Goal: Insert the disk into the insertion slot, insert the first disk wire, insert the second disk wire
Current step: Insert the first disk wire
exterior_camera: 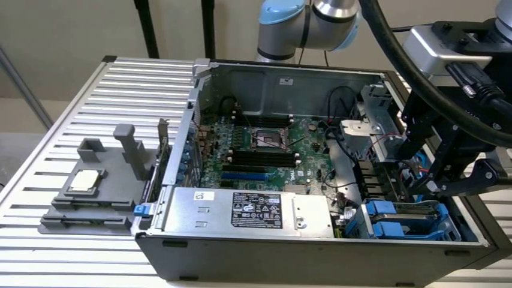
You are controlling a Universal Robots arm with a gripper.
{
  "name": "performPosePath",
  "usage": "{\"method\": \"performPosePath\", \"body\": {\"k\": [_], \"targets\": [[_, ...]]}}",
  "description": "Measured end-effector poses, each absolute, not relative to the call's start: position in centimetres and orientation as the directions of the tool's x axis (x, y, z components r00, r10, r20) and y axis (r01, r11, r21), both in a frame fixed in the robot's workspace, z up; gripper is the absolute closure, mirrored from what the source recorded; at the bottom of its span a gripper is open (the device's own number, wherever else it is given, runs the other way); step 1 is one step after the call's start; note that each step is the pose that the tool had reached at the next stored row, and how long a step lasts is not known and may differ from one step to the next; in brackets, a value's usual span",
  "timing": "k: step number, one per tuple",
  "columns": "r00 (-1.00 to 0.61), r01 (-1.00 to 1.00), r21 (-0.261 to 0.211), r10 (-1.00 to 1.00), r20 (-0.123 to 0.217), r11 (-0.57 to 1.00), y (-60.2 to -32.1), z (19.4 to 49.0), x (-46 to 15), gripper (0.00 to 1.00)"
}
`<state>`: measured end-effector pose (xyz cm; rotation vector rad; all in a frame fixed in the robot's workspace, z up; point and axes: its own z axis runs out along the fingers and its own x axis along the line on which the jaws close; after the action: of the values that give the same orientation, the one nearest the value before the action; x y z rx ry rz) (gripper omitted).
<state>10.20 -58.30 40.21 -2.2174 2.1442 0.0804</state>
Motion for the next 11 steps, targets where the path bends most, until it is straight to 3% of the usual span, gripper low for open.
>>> {"method": "performPosePath", "body": {"k": [11], "targets": [[0.036,-0.999,0.001,-0.996,-0.077,-0.036,-58.3,40.2,12.5,0.45]]}}
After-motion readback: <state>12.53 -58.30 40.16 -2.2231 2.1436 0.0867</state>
